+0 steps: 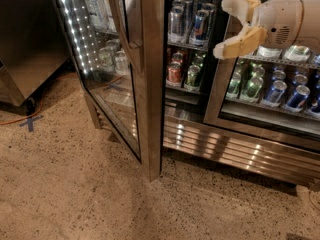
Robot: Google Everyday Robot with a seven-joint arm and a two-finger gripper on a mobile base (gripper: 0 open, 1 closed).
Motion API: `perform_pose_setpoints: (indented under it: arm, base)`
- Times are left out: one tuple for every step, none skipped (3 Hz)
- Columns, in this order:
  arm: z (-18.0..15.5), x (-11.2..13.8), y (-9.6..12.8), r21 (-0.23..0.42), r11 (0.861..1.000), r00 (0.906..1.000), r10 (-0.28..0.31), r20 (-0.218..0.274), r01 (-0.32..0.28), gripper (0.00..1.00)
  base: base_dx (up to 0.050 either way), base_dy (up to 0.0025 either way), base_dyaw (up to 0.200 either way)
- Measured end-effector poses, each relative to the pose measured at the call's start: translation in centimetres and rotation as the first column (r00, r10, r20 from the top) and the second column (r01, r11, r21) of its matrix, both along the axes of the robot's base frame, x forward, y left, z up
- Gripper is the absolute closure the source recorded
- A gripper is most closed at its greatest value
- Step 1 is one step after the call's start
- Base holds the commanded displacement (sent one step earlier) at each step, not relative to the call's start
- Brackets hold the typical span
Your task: Open left fridge door
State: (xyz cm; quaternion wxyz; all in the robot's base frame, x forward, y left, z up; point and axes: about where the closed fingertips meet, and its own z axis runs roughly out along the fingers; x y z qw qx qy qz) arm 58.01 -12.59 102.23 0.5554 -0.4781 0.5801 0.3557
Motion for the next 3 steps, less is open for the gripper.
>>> perform_pose_setpoints:
  arm:
    - [-2.3, 1.0, -0.2, 0.009, 1.000, 0.9975, -0.010, -0.071, 0.011, 0.00]
    - [-4.2, 1.7, -0.2, 0.006, 1.000, 0.9930, -0.017, -0.117, 0.018, 0.00]
    - [-4.2, 1.7, -0.2, 0.006, 1.000, 0.9930, -0.017, -0.117, 0.018, 0.00]
  base:
    - [0.000, 0.00000, 0.000]
    - [0.000, 0.00000, 0.000]
    - [0.000, 0.00000, 0.000]
